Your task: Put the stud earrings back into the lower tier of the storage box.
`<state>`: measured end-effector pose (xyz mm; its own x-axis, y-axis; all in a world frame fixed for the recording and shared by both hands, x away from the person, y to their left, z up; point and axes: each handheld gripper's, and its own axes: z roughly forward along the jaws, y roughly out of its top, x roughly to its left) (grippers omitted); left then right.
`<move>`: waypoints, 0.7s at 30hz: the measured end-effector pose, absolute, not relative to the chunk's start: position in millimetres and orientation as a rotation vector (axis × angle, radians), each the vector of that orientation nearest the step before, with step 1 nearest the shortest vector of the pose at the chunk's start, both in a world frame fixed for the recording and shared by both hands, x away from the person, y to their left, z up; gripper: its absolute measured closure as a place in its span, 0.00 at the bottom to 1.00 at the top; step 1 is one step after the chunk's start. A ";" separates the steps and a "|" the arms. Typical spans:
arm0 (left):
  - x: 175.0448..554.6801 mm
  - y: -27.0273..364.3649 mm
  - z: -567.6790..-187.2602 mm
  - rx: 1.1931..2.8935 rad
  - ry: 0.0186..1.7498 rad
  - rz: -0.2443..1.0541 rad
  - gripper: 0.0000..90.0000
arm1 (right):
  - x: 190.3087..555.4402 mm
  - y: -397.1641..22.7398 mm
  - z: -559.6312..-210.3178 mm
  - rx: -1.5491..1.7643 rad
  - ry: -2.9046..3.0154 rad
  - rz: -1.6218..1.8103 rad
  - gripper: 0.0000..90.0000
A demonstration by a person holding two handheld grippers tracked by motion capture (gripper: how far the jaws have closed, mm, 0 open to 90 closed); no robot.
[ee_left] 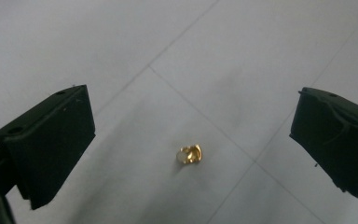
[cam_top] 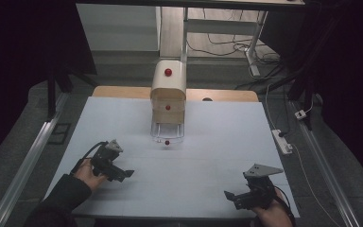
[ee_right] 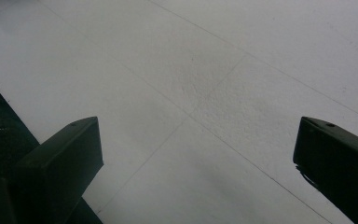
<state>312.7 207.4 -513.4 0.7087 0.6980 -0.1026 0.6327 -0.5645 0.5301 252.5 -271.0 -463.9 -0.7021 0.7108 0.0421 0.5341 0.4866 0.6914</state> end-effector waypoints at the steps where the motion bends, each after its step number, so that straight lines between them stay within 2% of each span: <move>1: 312.7 207.2 -515.4 2.376 1.023 0.144 0.00 | 252.6 -270.9 -463.8 1.062 2.485 1.021 0.01; 6: 311.9 205.7 -522.4 2.436 0.993 0.077 0.00 | 252.4 -270.5 -463.7 1.063 2.486 1.020 0.01; 9: 310.0 204.3 -523.2 2.473 0.977 0.101 0.05 | 252.5 -270.6 -463.8 1.063 2.486 1.020 0.01; 11: 308.5 203.8 -523.6 2.498 0.958 0.100 0.14 | 252.4 -270.7 -463.8 1.060 2.486 1.018 0.01; 14: 305.1 201.3 -522.6 2.552 0.936 0.155 0.32 | 252.4 -270.5 -463.8 1.059 2.486 1.017 0.01; 17: 304.4 201.9 -519.6 2.556 0.946 0.156 0.51 | 252.3 -270.3 -463.8 1.060 2.487 1.016 0.01; 21: 304.8 202.9 -518.4 2.556 0.959 0.157 0.66 | 252.2 -270.0 -464.0 1.060 2.489 1.016 0.01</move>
